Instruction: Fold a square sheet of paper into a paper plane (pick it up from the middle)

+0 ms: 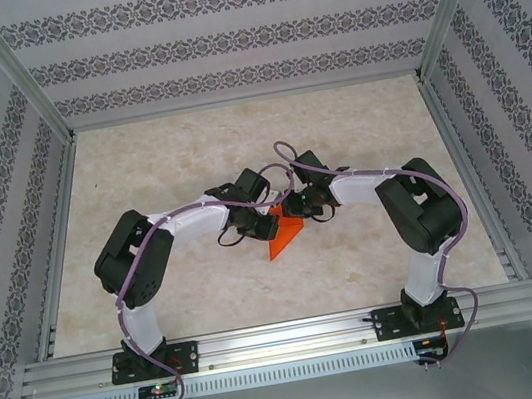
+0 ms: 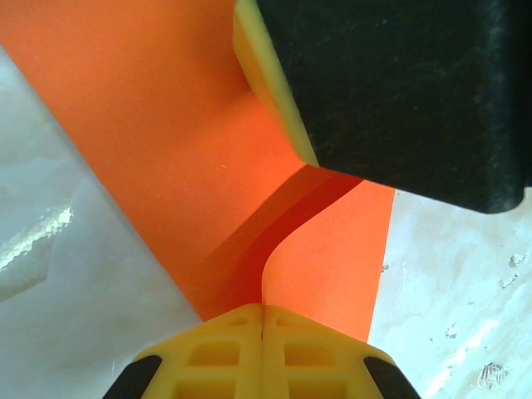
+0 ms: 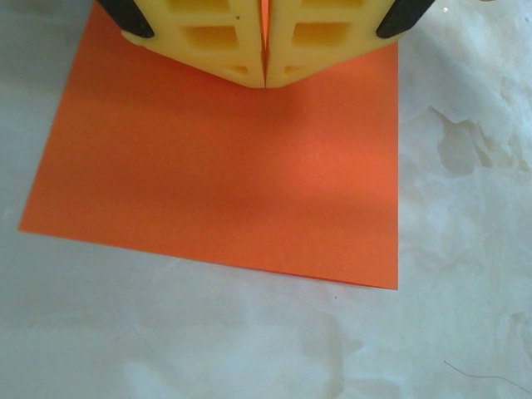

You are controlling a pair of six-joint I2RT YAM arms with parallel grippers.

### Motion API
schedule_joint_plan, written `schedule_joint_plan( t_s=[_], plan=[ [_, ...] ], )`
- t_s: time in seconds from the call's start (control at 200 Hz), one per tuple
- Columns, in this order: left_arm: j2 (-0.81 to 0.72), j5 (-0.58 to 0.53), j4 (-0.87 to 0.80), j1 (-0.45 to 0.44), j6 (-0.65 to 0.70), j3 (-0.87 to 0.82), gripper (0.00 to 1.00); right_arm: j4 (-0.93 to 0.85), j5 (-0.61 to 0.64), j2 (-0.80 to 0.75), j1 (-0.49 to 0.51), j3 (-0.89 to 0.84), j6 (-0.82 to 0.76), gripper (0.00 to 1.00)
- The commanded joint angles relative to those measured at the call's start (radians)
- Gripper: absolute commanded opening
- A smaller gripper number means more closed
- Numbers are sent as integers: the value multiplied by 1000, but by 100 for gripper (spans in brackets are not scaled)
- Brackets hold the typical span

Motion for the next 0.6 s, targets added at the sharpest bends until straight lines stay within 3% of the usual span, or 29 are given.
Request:
schedule_joint_plan(
  t_s=[0.0, 0.594],
  plan=[
    [19, -20, -14, 10, 28, 11, 5, -34, 12, 22, 5, 11, -27, 10],
    [57, -13, 15, 11, 42, -8, 5, -6, -37, -18, 2, 10, -9, 11]
  ],
)
